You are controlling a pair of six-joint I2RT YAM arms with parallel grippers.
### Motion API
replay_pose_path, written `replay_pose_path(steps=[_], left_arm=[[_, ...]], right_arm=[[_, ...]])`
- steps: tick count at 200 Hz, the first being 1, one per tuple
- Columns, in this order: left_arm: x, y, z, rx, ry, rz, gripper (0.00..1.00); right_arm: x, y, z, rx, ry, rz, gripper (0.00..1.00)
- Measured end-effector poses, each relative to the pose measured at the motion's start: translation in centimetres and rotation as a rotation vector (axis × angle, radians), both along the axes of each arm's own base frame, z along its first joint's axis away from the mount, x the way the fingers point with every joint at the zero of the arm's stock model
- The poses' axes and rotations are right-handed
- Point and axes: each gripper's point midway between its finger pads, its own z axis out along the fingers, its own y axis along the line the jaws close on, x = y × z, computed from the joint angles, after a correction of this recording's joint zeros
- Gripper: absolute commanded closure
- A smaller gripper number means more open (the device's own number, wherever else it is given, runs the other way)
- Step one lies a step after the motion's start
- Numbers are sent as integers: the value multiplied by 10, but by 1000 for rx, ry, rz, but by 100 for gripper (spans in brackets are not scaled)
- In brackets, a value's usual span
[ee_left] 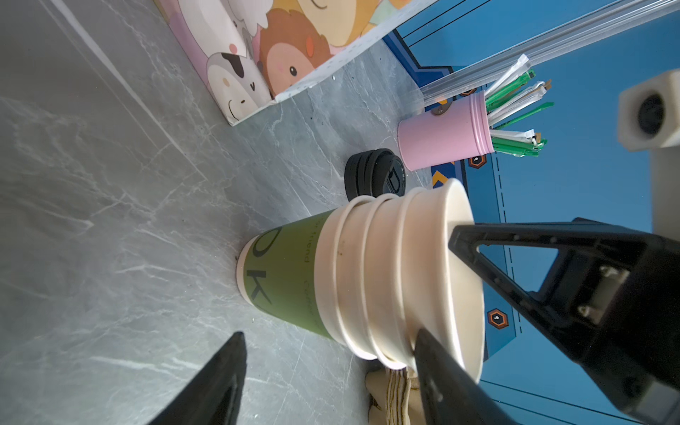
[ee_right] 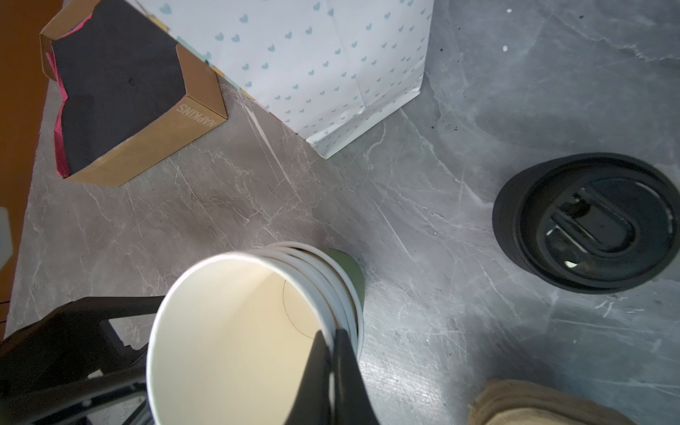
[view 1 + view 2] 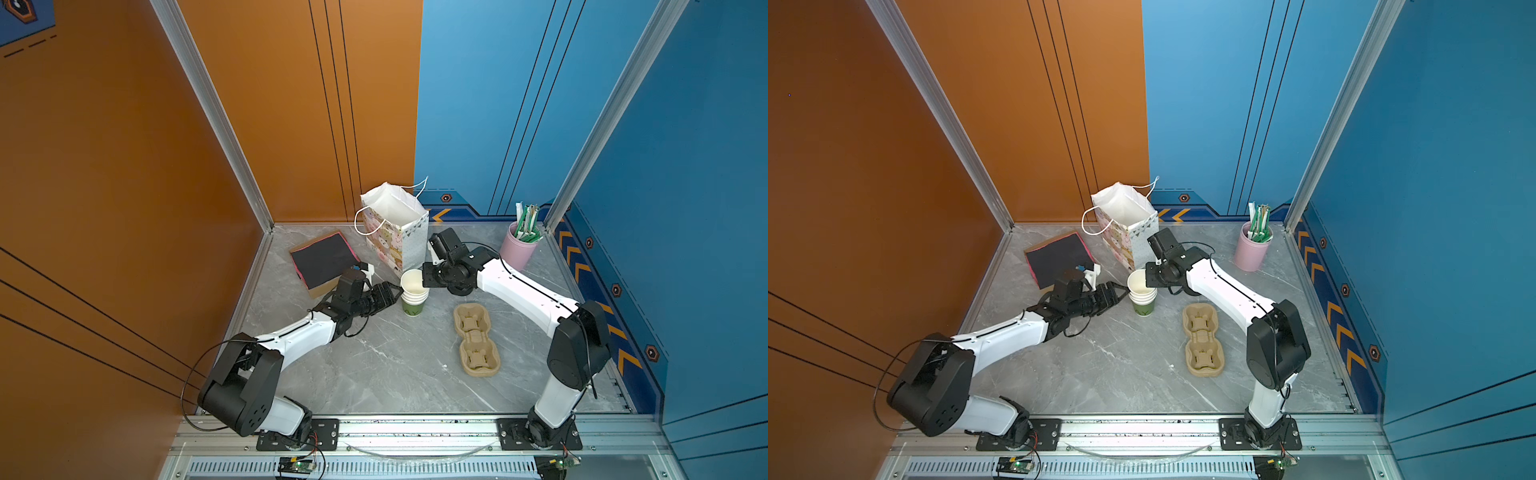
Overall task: Pack a coffee takeout order
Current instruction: Separate the coffee cup.
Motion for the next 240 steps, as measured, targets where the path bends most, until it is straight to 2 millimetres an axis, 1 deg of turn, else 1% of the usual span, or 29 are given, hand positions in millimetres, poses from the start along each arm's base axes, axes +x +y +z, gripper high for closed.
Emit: replay_pose_path(steps=[74, 91, 129, 143, 171, 202, 240], left_arm=[[-1, -3, 3, 177, -13, -45, 27], [-6, -6, -3, 217, 0, -72, 27], [-17, -11, -21, 286, 47, -128, 26], [-20, -10, -27, 303, 66, -135, 25], [-24, -6, -32, 321, 88, -139, 25], [-24, -6, -32, 326, 87, -144, 24], [-24, -6, -30, 325, 80, -145, 23]], right_arm=[[3, -5, 1, 12, 9, -31, 100], [4, -6, 1, 17, 11, -38, 100], [3, -2, 6, 55, 25, -34, 100], [1, -1, 9, 72, 26, -32, 100], [0, -1, 20, 91, 12, -31, 100], [0, -3, 30, 110, -3, -31, 100], [8, -8, 44, 128, -28, -44, 100]])
